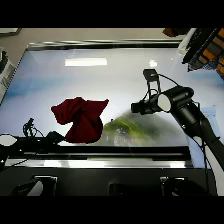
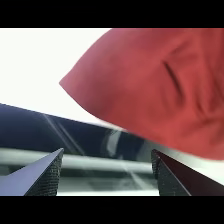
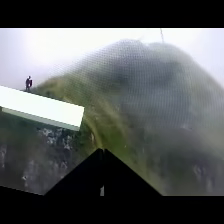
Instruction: Fold the clothes and pants, and hang the long-sleeved shirts on hangers.
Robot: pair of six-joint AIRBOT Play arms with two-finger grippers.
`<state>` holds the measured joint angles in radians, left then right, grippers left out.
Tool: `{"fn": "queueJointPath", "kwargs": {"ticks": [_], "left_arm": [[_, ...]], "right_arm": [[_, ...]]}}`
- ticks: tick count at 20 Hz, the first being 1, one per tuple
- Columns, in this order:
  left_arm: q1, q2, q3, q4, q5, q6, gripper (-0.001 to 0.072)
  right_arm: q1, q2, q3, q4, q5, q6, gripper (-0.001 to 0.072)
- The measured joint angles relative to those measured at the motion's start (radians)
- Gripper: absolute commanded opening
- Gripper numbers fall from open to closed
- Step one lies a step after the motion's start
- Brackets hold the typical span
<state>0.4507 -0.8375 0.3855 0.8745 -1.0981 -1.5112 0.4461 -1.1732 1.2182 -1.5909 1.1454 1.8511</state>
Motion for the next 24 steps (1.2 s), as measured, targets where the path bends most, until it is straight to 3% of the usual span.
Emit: {"fn": "queueJointPath", "kwargs": {"ticks": [10, 11, 12, 13, 18, 20, 22, 24], "left_arm": [[-0.015, -0.197, -0.048, -0.219, 0.164, 0.187, 0.0582], [-0.027, -0.213, -0.048, -0.240, 0.180, 0.198, 0.0406], [-0.039, -0.227, -0.049, -0.242, 0.200, 0.207, 0.0188], [-0.050, -0.241, -0.051, -0.240, 0.223, 0.214, 0.0013], [-0.074, -0.264, -0.047, -0.264, 0.241, 0.237, 0.0013], [-0.078, -0.266, -0.045, -0.268, 0.241, 0.243, 0.0013], [-0.079, -0.268, -0.045, -0.271, 0.238, 0.245, 0.0013], [-0.080, -0.268, -0.045, -0.273, 0.230, 0.246, 0.0013]], "right_arm": [[0.000, 0.000, 0.000, 0.013, 0.003, 0.002, 0.0037], [0.000, 0.000, 0.000, 0.027, 0.012, 0.008, 0.0065], [0.000, 0.000, 0.000, 0.043, 0.018, 0.012, 0.0192], [0.000, 0.000, 0.000, 0.065, 0.018, 0.020, 0.0244], [-0.087, -0.006, 0.004, 0.162, -0.067, 0.199, 0.0303], [-0.169, -0.031, 0.004, 0.265, -0.143, 0.246, 0.0393], [-0.226, -0.089, 0.004, 0.401, -0.222, 0.233, 0.0432], [-0.245, -0.176, 0.004, 0.573, -0.280, 0.152, 0.0448]]}}
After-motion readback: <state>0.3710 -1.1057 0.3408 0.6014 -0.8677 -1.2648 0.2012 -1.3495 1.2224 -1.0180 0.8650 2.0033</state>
